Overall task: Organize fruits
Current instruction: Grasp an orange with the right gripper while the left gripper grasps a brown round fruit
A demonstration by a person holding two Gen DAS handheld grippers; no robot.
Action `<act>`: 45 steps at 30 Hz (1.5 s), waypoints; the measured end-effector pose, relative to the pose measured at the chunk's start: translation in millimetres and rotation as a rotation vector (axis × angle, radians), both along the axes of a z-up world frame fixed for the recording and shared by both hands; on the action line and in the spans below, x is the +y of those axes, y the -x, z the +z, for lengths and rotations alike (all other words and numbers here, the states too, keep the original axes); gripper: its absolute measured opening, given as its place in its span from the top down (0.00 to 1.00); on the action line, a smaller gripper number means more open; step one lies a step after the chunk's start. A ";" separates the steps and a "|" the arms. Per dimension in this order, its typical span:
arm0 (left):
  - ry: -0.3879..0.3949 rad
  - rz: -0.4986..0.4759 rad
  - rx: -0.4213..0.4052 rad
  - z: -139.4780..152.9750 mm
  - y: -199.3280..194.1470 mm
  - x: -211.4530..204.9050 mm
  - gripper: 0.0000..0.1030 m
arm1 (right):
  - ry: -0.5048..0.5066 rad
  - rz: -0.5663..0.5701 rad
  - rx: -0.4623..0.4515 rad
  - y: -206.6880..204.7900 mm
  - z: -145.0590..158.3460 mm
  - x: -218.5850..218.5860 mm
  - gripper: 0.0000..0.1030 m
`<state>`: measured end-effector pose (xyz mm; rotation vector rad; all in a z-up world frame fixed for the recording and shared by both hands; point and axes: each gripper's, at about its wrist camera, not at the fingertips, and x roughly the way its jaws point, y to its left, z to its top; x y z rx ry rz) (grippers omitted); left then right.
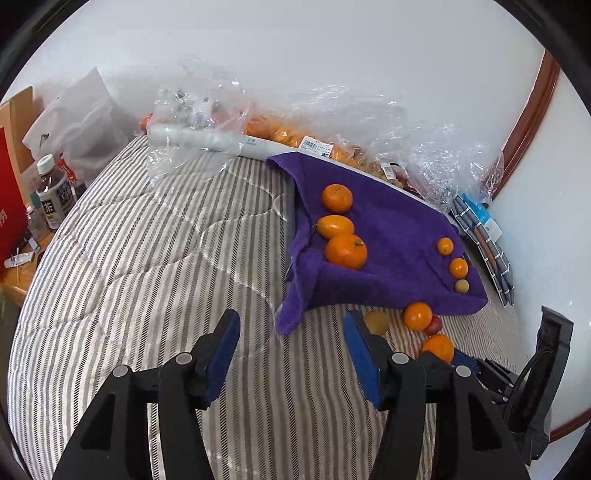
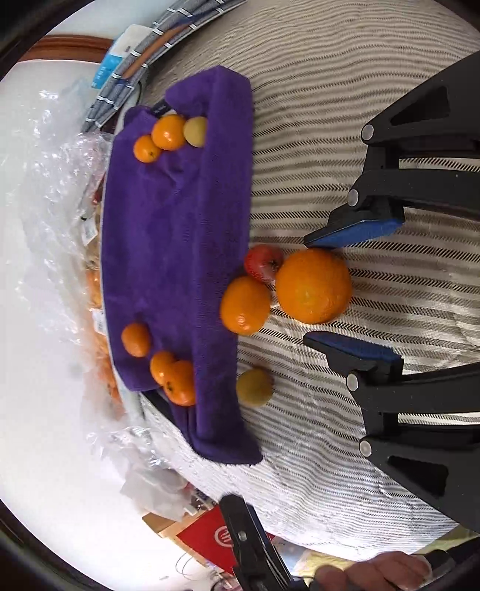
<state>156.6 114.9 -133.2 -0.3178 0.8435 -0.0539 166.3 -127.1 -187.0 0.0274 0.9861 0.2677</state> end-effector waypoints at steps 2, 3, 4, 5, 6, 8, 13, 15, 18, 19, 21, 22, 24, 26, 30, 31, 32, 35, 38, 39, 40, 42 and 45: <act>-0.001 0.001 0.007 -0.8 1.7 -0.9 0.46 | 0.022 -0.001 -0.015 0.7 1.2 2.6 0.61; -0.002 -0.001 0.009 -0.8 2.4 -2.7 0.46 | 0.023 0.003 -0.012 1.1 2.2 3.3 0.61; -0.005 -0.005 0.010 -0.6 2.8 -4.5 0.46 | 0.016 0.007 -0.009 2.0 4.1 2.6 0.61; -0.008 -0.012 0.009 -0.2 3.2 -8.4 0.46 | 0.007 0.011 -0.014 4.4 7.6 1.3 0.61; -0.011 -0.019 0.007 -0.1 3.4 -12.3 0.46 | 0.004 0.016 -0.025 7.9 12.3 -0.4 0.61; -0.021 -0.040 0.008 -1.3 2.3 -22.9 0.46 | 0.018 0.016 -0.051 14.6 21.3 -5.1 0.61; -0.033 -0.079 0.027 -13.2 -4.9 -53.5 0.46 | 0.024 -0.002 -0.090 30.9 38.1 -27.6 0.61; -0.039 -0.093 0.031 -17.5 -9.5 -65.1 0.46 | 0.026 -0.025 -0.094 36.3 40.7 -40.8 0.61; -0.052 -0.108 0.046 -23.7 -19.0 -80.8 0.46 | 0.015 -0.055 -0.085 40.3 40.6 -59.1 0.61; -0.052 -0.112 0.051 -24.9 -21.9 -84.2 0.46 | 0.016 -0.067 -0.081 41.3 40.5 -66.5 0.61; -0.058 -0.120 0.063 -28.3 -29.8 -91.9 0.46 | 0.020 -0.085 -0.082 42.8 41.1 -76.9 0.61; -0.063 -0.123 0.069 -29.7 -33.3 -95.0 0.46 | 0.022 -0.099 -0.084 43.3 41.8 -83.4 0.61; -0.075 -0.126 0.077 -32.3 -39.3 -100.5 0.49 | 0.018 -0.116 -0.084 43.2 42.4 -91.7 0.61; -0.081 -0.120 0.092 -35.5 -44.5 -103.7 0.53 | 0.008 -0.129 -0.082 42.9 43.1 -99.3 0.61; -0.086 -0.108 0.118 -42.6 -51.0 -106.3 0.65 | 0.007 -0.143 -0.092 42.6 44.8 -108.1 0.61; -0.099 -0.095 0.110 -42.8 -50.6 -106.4 0.72 | 0.003 -0.146 -0.090 42.3 44.7 -109.1 0.61; -0.108 -0.090 0.113 -43.1 -50.5 -106.2 0.74 | -0.002 -0.146 -0.087 41.7 44.3 -109.6 0.61; -0.087 -0.109 0.126 -40.8 -50.1 -102.6 0.75 | 0.005 -0.141 -0.086 41.2 43.9 -107.6 0.61; -0.089 -0.094 0.114 -32.7 -46.1 -96.7 0.75 | 0.002 -0.139 -0.084 40.3 44.5 -104.6 0.61; -0.084 -0.089 0.108 -29.7 -44.4 -94.0 0.75 | -0.004 -0.138 -0.080 39.8 45.1 -103.4 0.61; -0.077 -0.085 0.104 -25.7 -41.3 -90.7 0.75 | -0.007 -0.136 -0.079 40.0 45.8 -102.4 0.61; -0.075 -0.080 0.098 -20.4 -37.8 -86.4 0.75 | -0.004 -0.129 -0.087 41.0 50.0 -98.5 0.61; -0.078 -0.065 0.083 -9.3 -31.1 -78.3 0.75 | -0.004 -0.129 -0.097 42.0 56.9 -93.5 0.61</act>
